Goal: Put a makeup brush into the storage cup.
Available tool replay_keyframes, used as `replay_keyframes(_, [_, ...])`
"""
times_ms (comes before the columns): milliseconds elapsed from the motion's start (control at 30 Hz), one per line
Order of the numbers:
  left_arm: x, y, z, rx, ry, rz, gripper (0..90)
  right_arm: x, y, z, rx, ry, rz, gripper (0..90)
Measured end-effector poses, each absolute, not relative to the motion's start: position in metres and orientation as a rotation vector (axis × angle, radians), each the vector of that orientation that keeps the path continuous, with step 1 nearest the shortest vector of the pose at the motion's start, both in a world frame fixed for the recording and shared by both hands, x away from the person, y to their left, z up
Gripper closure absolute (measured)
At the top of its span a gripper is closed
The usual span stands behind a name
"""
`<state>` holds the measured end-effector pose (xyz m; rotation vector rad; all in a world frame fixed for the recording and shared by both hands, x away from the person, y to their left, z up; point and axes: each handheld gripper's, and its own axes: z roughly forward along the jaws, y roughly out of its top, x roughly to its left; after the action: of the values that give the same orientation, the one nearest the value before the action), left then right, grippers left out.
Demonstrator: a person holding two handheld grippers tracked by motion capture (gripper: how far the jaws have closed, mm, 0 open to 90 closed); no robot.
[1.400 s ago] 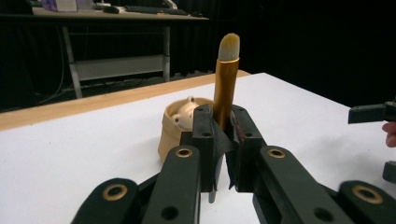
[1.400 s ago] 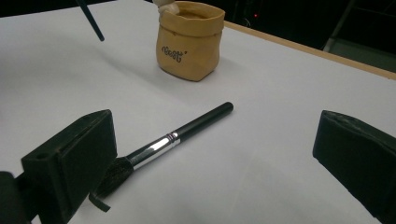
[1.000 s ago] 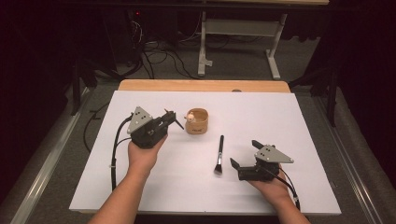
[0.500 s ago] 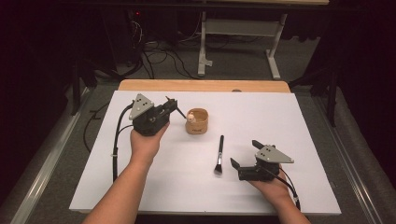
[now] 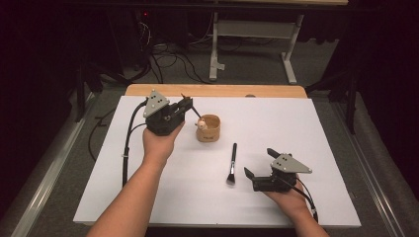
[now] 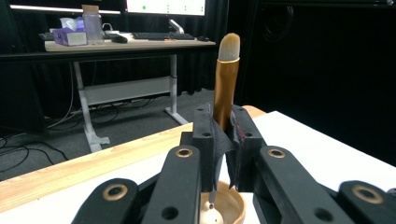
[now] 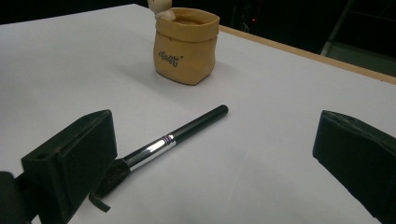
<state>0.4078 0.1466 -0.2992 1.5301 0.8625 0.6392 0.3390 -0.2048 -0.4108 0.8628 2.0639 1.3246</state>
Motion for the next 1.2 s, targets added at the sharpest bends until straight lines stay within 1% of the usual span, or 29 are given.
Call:
replay_keyframes(500, [0.43,0.135,-0.298,1.557,0.897,0.629,82.8,0.339,-0.207,-0.41,0.874,2.058,1.334,1.2])
replay_keyframes(1200, [0.445,0.133,-0.323,1.611,0.971,0.597,82.7,0.338,-0.207,-0.41,0.867,2.06,1.347,1.2])
